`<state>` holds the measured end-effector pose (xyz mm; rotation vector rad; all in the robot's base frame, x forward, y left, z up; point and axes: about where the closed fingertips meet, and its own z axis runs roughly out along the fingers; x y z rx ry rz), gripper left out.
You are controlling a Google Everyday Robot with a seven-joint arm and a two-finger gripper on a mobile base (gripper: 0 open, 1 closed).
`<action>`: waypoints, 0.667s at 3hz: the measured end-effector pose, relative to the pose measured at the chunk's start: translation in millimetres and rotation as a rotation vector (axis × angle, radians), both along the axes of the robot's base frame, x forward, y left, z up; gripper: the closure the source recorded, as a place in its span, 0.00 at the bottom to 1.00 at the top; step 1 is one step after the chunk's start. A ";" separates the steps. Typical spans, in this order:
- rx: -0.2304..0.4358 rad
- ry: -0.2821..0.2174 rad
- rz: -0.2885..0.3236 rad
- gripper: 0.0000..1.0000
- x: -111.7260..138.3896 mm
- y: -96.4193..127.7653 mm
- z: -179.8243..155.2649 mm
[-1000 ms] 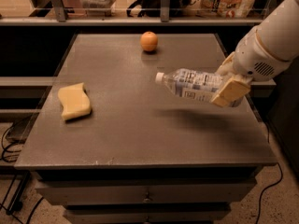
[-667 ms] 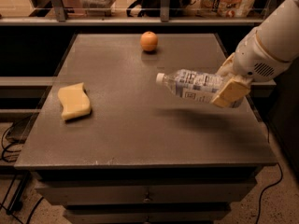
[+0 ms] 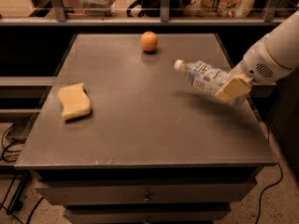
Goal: Move blue plastic bottle near orange
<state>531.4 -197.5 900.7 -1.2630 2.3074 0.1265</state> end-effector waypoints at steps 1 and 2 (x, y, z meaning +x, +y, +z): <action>0.037 0.003 -0.137 1.00 26.0 -15.8 -9.8; 0.050 0.024 -0.247 1.00 55.9 -27.0 -22.0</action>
Offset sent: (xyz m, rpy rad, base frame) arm 0.0951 -0.0418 -0.0378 0.0660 0.0524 -0.3891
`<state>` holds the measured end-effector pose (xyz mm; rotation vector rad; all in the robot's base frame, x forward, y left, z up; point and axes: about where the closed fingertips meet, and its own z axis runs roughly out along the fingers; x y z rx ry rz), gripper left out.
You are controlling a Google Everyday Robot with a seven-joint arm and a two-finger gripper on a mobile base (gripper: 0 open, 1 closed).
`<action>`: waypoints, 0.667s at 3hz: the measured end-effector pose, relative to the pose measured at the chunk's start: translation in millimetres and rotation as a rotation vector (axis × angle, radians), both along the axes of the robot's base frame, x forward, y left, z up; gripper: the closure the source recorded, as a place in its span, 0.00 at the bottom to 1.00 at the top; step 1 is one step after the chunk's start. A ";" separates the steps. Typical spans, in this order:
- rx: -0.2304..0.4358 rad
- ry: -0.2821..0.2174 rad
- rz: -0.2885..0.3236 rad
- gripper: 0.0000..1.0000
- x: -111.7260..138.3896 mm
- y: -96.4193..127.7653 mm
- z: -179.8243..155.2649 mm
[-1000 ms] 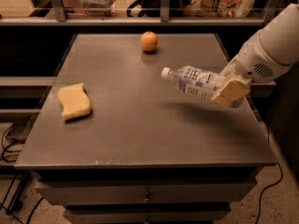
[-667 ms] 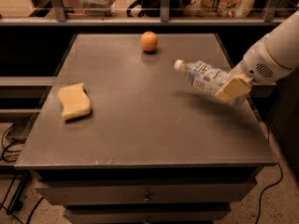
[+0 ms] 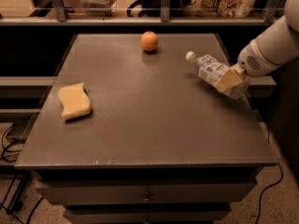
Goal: Move blue plastic bottle near orange
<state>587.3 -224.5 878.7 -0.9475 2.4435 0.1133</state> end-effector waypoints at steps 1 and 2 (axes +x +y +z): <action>-0.010 0.030 -0.073 1.00 30.3 -2.4 -9.9; -0.020 0.056 -0.107 1.00 59.3 3.9 -15.7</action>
Offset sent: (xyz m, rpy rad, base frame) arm 0.0940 0.0099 -0.0174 -0.0302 0.0779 -0.1508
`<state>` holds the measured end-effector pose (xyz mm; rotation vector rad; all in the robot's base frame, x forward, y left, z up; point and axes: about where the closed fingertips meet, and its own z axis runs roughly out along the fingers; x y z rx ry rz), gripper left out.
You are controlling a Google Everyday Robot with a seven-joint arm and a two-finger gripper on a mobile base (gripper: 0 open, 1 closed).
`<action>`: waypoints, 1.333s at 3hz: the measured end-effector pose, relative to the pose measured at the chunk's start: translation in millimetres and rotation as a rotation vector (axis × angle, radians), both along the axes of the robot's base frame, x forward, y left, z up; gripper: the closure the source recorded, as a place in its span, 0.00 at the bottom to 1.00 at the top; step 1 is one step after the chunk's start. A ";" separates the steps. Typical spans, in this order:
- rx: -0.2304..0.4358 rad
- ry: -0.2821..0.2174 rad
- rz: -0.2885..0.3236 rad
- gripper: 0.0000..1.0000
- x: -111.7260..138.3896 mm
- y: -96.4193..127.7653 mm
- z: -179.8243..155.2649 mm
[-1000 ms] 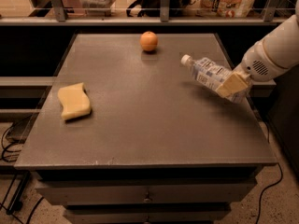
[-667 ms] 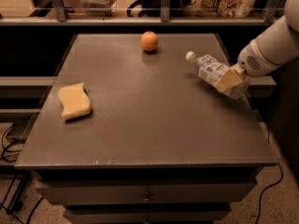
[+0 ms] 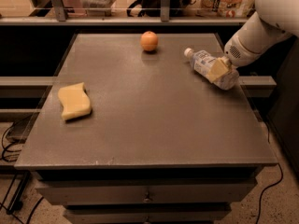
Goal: Move blue plastic bottle near orange
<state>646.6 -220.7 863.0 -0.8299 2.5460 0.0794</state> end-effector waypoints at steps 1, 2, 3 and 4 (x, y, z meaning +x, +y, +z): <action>-0.005 0.020 -0.010 0.81 22.0 9.8 -2.4; -0.003 0.020 0.002 0.57 38.6 26.3 1.2; 0.003 0.007 0.046 0.35 51.3 51.5 8.8; 0.022 -0.007 0.109 0.12 61.8 83.3 15.2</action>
Offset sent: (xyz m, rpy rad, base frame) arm 0.0582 0.0434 0.0104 -0.0001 0.0124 0.0130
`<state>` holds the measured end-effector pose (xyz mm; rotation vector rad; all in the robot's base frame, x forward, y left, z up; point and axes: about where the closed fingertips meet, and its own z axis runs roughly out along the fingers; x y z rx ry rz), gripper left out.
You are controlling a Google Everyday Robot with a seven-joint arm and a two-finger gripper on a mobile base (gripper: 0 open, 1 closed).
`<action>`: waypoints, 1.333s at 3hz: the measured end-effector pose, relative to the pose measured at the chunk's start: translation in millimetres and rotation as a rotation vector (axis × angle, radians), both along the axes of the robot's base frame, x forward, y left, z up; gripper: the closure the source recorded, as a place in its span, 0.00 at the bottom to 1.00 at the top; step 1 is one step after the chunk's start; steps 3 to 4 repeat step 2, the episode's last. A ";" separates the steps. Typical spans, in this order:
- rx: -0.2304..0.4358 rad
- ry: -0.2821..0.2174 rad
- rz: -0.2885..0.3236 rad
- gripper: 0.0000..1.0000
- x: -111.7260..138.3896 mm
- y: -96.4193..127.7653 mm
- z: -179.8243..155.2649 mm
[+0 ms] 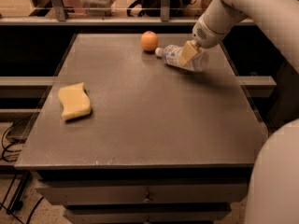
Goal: Move blue plastic bottle near orange
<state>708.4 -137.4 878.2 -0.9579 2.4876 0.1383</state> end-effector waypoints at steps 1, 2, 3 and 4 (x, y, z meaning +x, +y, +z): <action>0.025 -0.007 0.054 0.00 4.7 21.2 2.3; 0.026 -0.007 0.055 0.00 4.8 21.5 2.4; 0.026 -0.007 0.055 0.00 4.8 21.5 2.4; 0.026 -0.007 0.055 0.00 4.8 21.5 2.4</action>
Offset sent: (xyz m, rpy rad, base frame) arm 0.0043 0.0192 0.0020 0.0228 -0.0060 0.0483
